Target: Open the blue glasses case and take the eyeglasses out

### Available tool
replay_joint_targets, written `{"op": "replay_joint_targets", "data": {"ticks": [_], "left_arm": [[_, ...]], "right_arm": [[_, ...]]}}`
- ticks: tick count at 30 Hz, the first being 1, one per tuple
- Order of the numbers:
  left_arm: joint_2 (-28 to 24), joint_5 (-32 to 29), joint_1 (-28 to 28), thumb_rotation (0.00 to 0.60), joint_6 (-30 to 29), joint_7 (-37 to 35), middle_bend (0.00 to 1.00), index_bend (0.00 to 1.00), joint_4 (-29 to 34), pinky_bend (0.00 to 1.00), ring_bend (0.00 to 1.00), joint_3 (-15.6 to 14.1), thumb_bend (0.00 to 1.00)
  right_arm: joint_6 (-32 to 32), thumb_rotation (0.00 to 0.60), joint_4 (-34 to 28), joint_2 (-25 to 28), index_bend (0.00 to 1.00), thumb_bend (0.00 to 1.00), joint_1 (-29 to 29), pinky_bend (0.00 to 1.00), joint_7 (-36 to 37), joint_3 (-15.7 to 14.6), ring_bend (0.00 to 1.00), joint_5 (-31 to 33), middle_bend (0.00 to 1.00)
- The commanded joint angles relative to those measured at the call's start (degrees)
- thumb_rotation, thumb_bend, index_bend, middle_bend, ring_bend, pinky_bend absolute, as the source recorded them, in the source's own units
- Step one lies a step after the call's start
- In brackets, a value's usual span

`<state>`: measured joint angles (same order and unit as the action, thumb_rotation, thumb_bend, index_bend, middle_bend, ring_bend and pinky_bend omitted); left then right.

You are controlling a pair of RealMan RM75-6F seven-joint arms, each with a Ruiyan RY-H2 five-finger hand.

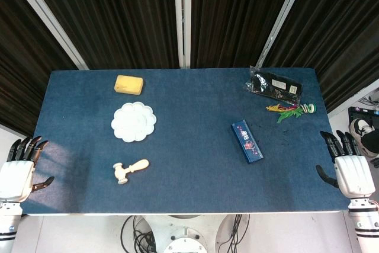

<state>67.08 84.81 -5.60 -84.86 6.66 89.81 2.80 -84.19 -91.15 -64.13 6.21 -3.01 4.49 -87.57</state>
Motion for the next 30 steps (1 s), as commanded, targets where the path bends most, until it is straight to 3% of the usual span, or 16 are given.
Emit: {"op": "replay_joint_targets", "data": {"ticks": [1,9,13,16,21,26,30], "left_arm": [[0.11,-0.20,-0.12,0.600,0.27,0.01,0.07,0.14,-0.04,0.00,0.00,0.04,0.04],[-0.25,-0.06,-0.12,0.600,0.18,0.67,0.07,0.14,0.65,0.00,0.00,-0.07,0.04],[-0.25,0.13,-0.06,0.600,-0.10,0.67,0.07,0.14,0.80,0.00,0.00,-0.10,0.04],[-0.20,0.42,-0.10,0.600,-0.24,0.59,0.07,0.14,0.75,0.00,0.00,-0.12,0.04],[-0.09,0.90,-0.07,0.600,-0.65,0.50,0.07,0.14,0.62,0.00,0.00,-0.17,0.04],[-0.09,1.11,-0.06,0.600,-0.81,0.49,0.07,0.14,0.64,0.00,0.00,-0.21,0.04],[-0.19,1.14,0.12,0.600,-1.09,0.56,0.07,0.14,0.80,0.00,0.00,-0.27,0.04]], "right_arm": [[0.25,0.600,-0.16,-0.04,0.00,0.24,0.24,0.00,-0.21,0.13,0.00,0.13,0.13],[1.59,0.600,-0.34,-0.09,0.00,0.25,1.02,0.00,-0.26,0.00,0.00,0.37,0.14],[3.58,0.600,-0.93,0.23,0.00,0.35,2.41,0.00,0.00,0.14,0.00,0.26,0.17],[7.63,0.600,-1.96,1.00,0.00,0.44,4.96,0.00,-0.51,0.70,0.00,0.96,0.20],[16.75,0.600,-3.14,0.89,0.00,0.51,10.63,0.00,0.05,3.17,0.00,5.72,0.24],[25.64,0.600,-0.66,-1.95,0.00,0.52,16.13,0.00,-1.43,4.71,0.00,11.35,0.25],[28.57,0.600,1.49,-4.56,0.00,0.53,17.88,0.00,-2.06,3.71,0.00,12.22,0.27]]}}
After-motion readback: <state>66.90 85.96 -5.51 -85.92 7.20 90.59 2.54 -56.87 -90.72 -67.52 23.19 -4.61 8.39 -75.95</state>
